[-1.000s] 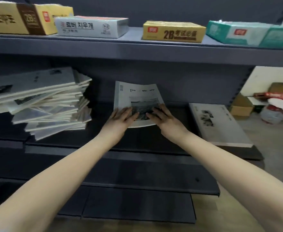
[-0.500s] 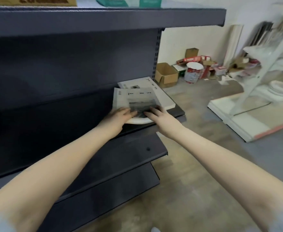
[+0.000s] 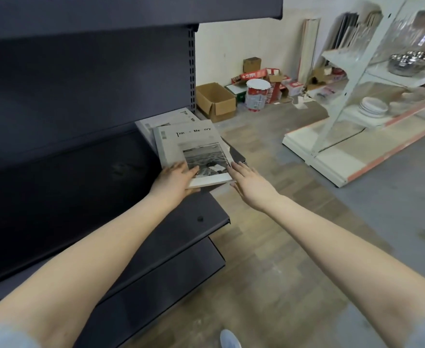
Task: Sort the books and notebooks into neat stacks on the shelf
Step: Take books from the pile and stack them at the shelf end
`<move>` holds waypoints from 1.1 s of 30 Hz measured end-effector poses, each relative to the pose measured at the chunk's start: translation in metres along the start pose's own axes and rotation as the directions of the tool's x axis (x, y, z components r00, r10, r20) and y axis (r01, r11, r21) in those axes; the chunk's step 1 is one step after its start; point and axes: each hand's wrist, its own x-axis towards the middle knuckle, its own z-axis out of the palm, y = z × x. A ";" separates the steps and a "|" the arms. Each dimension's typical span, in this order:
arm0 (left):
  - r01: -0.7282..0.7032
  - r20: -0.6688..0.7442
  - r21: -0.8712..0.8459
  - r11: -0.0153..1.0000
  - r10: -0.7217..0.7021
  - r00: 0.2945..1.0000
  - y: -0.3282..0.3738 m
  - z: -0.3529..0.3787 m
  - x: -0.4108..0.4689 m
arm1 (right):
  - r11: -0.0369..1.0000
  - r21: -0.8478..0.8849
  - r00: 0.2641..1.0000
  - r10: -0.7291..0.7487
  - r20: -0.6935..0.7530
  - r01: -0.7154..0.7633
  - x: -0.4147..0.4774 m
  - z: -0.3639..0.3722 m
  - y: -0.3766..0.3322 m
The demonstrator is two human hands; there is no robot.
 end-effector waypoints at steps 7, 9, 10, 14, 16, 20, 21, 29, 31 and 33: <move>0.111 -0.027 -0.015 0.994 -0.111 0.993 0.004 0.008 0.009 | 0.988 0.005 0.987 0.157 -0.033 -0.157 0.021 0.003 -0.021; 0.146 -0.009 -0.087 0.986 -0.147 0.989 0.006 0.011 0.012 | 0.985 0.005 0.985 0.172 -0.026 -0.172 0.028 0.007 -0.022; 0.151 -0.003 -0.124 0.981 -0.153 0.988 0.006 0.012 0.014 | 0.985 -0.001 0.985 0.170 -0.022 -0.170 0.030 0.008 -0.022; 0.175 -0.018 -0.185 0.967 -0.181 0.983 0.008 0.012 0.020 | 0.994 -0.018 0.988 0.106 -0.111 -0.109 0.040 0.013 -0.015; 0.194 -0.019 -0.194 0.962 -0.202 0.979 0.009 0.014 0.024 | 0.996 0.004 0.987 0.085 -0.133 -0.086 0.044 0.013 -0.009; 0.235 -0.018 -0.203 0.951 -0.244 0.970 0.011 0.015 0.033 | 0.998 0.019 0.990 0.058 -0.130 -0.056 0.054 0.009 0.000; 0.246 -0.017 -0.206 0.947 -0.255 0.967 0.011 0.015 0.036 | 0.998 0.033 0.990 0.054 -0.130 -0.050 0.057 0.007 0.002; 0.346 0.007 -0.155 0.926 -0.349 0.937 0.018 0.015 0.054 | 0.951 0.297 0.993 0.104 -0.059 -0.082 0.094 -0.006 0.015; 0.350 0.005 -0.146 0.925 -0.353 0.936 0.014 0.016 0.057 | 0.942 0.324 0.993 0.106 -0.053 -0.083 0.101 -0.009 0.016; 0.344 0.013 -0.177 0.922 -0.347 0.938 0.007 0.016 0.060 | 0.937 0.341 0.993 0.103 -0.059 -0.077 0.107 -0.010 0.017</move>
